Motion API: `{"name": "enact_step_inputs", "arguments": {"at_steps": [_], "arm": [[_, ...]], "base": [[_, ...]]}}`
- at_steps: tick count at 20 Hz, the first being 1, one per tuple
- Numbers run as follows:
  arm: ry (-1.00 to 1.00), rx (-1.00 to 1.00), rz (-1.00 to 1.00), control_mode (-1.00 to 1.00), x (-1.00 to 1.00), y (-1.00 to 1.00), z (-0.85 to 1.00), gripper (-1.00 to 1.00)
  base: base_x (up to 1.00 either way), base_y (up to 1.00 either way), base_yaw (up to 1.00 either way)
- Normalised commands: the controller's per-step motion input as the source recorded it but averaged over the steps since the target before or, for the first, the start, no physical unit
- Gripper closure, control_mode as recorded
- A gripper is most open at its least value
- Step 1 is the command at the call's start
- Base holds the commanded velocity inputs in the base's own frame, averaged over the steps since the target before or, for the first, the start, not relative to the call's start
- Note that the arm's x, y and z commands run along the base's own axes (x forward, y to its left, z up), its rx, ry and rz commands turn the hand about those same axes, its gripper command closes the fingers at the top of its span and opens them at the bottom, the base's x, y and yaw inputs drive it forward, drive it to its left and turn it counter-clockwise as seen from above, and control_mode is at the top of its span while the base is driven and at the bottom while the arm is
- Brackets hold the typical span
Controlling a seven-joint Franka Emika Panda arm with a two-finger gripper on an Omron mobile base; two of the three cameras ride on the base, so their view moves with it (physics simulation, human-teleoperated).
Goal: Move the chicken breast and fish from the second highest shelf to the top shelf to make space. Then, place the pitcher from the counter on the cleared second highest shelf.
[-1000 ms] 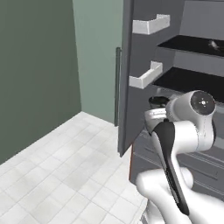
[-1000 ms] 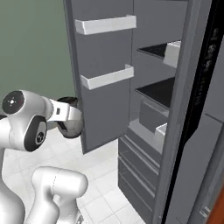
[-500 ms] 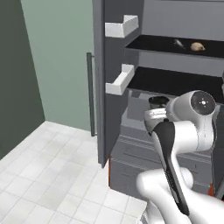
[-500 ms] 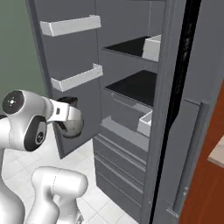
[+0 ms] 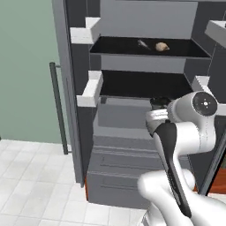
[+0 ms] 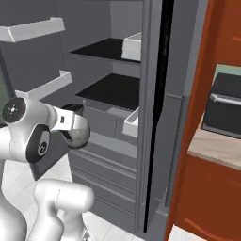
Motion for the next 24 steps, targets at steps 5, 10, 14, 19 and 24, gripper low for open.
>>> {"name": "enact_step_inputs", "arguments": {"at_steps": [5, 10, 14, 19, 24], "arm": [[0.00, 0.00, 0.00, 1.00, 0.00, 0.00, 0.00, 1.00], [0.00, 0.00, 0.00, 1.00, 0.00, 0.00, 0.00, 1.00], [0.00, 0.00, 0.00, 1.00, 0.00, 0.00, 0.00, 1.00], [0.00, 0.00, 0.00, 1.00, 0.00, 0.00, 0.00, 1.00], [0.00, 0.00, 0.00, 1.00, 0.00, 0.00, 0.00, 1.00]], "base": [[0.55, 0.20, -0.36], [0.67, 0.31, -0.29], [0.69, 0.36, -0.21], [0.59, 0.24, -0.18], [0.43, 0.12, -0.11]]}}
